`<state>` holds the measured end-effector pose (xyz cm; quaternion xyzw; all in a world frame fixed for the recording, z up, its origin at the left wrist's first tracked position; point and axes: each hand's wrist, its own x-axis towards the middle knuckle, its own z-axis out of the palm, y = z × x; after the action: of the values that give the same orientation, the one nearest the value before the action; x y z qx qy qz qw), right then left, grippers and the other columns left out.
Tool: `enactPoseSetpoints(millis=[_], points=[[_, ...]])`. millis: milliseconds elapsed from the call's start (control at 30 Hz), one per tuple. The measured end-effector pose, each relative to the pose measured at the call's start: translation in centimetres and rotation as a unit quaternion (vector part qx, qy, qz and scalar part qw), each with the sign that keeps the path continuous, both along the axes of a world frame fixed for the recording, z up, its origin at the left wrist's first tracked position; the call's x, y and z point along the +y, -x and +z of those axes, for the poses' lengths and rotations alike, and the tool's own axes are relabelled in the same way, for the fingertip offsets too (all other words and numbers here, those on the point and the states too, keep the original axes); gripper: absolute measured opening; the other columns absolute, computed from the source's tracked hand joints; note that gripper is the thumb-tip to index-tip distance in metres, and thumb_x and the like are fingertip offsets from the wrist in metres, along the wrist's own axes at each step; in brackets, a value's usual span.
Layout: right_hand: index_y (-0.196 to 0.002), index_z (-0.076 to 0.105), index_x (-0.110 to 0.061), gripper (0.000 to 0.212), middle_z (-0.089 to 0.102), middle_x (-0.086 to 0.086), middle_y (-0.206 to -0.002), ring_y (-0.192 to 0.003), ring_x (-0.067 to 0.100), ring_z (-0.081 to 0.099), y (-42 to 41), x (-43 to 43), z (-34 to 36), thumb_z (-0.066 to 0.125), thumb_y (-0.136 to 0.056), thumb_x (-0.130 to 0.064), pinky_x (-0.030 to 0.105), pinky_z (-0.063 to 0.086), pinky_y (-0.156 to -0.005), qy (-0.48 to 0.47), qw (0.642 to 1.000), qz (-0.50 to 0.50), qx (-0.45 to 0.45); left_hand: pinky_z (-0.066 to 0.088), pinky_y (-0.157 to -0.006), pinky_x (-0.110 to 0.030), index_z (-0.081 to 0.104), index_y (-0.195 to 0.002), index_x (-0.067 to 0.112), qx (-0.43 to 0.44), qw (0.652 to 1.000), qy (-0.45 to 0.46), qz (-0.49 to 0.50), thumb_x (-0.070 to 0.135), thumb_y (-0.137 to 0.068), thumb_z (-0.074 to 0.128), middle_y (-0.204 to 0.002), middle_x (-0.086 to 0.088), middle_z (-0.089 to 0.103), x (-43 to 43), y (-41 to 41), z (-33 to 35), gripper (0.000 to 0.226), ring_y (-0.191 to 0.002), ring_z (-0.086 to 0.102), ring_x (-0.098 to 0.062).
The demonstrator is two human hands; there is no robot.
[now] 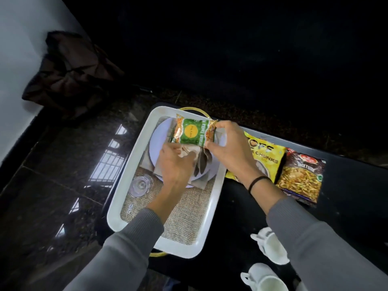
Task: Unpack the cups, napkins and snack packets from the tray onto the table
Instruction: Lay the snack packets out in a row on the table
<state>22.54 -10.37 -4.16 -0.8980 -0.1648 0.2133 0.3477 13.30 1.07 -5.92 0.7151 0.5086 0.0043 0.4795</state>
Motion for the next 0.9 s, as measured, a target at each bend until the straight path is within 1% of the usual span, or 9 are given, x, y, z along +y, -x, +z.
enactPoseSetpoints(millis=[67,133,200,267,367,433,533,700,900], points=[[-0.144,0.048,-0.020,0.057,0.047,0.001,-0.152,-0.143,0.023,0.037,-0.8,1.9,-0.1,0.071,-0.093,-0.031,0.043,0.035,-0.115,0.024,0.998,0.058,-0.013,0.053,-0.087,-0.037,0.051,-0.128,0.005,-0.006,0.999,0.015,0.028,0.031,-0.087,0.077,-0.115,-0.005,0.056,1.7,0.1,-0.4,0.055,-0.105,0.061,-0.027],[-0.149,0.044,-0.018,0.060,0.047,0.003,-0.153,-0.143,0.026,0.036,-1.4,3.1,-0.3,0.068,-0.095,-0.032,0.048,0.032,-0.117,0.063,0.993,0.099,-0.023,0.048,-0.072,-0.018,0.048,-0.131,0.005,-0.019,0.999,0.041,0.027,0.036,-0.088,0.076,-0.102,0.004,0.056,3.0,-0.3,-0.6,0.059,-0.092,0.062,-0.016],[-0.145,0.046,-0.017,0.056,0.054,0.006,-0.145,-0.135,0.030,0.042,-1.6,3.7,-0.7,0.066,-0.095,-0.032,0.049,0.035,-0.113,0.102,0.987,0.118,-0.037,0.044,-0.058,-0.013,0.047,-0.129,0.009,-0.031,0.997,0.069,0.012,0.038,-0.090,0.074,-0.086,0.013,0.059,3.7,-0.9,-0.6,0.056,-0.073,0.058,0.000],[-0.143,0.048,-0.018,0.055,0.057,0.007,-0.140,-0.133,0.031,0.045,-1.3,3.7,-1.1,0.068,-0.094,-0.035,0.047,0.039,-0.109,0.110,0.988,0.110,-0.011,0.053,-0.065,-0.020,0.050,-0.123,0.005,-0.045,0.991,0.122,0.014,0.037,-0.090,0.074,-0.074,0.002,0.069,4.4,-1.2,-0.9,0.051,-0.067,0.065,-0.007],[-0.144,0.048,-0.026,0.064,0.057,0.008,-0.135,-0.128,0.026,0.052,-0.5,3.1,-1.9,0.074,-0.088,-0.045,0.033,0.044,-0.096,0.098,0.990,0.070,0.074,0.058,-0.089,-0.048,0.053,-0.122,0.004,-0.066,0.982,0.177,0.027,0.031,-0.088,0.079,-0.101,-0.026,0.071,5.1,-1.3,-0.9,0.051,-0.079,0.066,-0.028],[-0.143,0.051,-0.026,0.072,0.059,0.006,-0.136,-0.125,0.022,0.057,-0.3,2.7,-2.2,0.080,-0.081,-0.048,0.028,0.044,-0.090,0.079,0.990,0.036,0.111,0.061,-0.078,-0.046,0.052,-0.122,0.002,-0.088,0.976,0.197,0.011,0.026,-0.086,0.081,-0.101,-0.028,0.070,5.2,-0.9,-0.9,0.052,-0.075,0.066,-0.027],[-0.135,0.059,-0.020,0.079,0.066,-0.001,-0.128,-0.114,0.017,0.064,-0.1,2.2,-2.2,0.089,-0.069,-0.050,0.029,0.051,-0.087,0.055,0.986,0.003,0.159,0.055,-0.051,-0.024,0.049,-0.121,0.005,-0.141,0.963,0.227,0.001,0.017,-0.086,0.081,-0.081,-0.004,0.074,4.9,-0.2,-1.3,0.049,-0.056,0.068,-0.008],[-0.105,0.071,-0.028,0.053,0.076,-0.009,-0.102,-0.092,0.009,0.074,0.5,1.2,-1.8,0.095,-0.060,-0.043,0.038,0.061,-0.089,-0.076,0.967,-0.038,0.238,0.059,-0.080,-0.029,0.053,-0.129,0.015,-0.186,0.934,0.304,0.031,0.035,-0.073,0.087,-0.127,-0.008,0.069,4.4,0.2,-1.0,0.068,-0.112,0.070,-0.021],[-0.107,0.071,-0.025,0.055,0.082,-0.009,-0.096,-0.088,0.007,0.078,0.8,-1.2,-0.6,0.098,-0.061,-0.035,0.020,0.060,-0.074,-0.188,0.940,-0.075,0.274,0.057,-0.095,-0.049,0.070,-0.121,0.018,-0.165,0.922,0.342,-0.074,0.052,-0.078,0.081,-0.115,-0.003,0.077,2.9,-0.2,0.5,0.055,-0.114,0.070,-0.020]])
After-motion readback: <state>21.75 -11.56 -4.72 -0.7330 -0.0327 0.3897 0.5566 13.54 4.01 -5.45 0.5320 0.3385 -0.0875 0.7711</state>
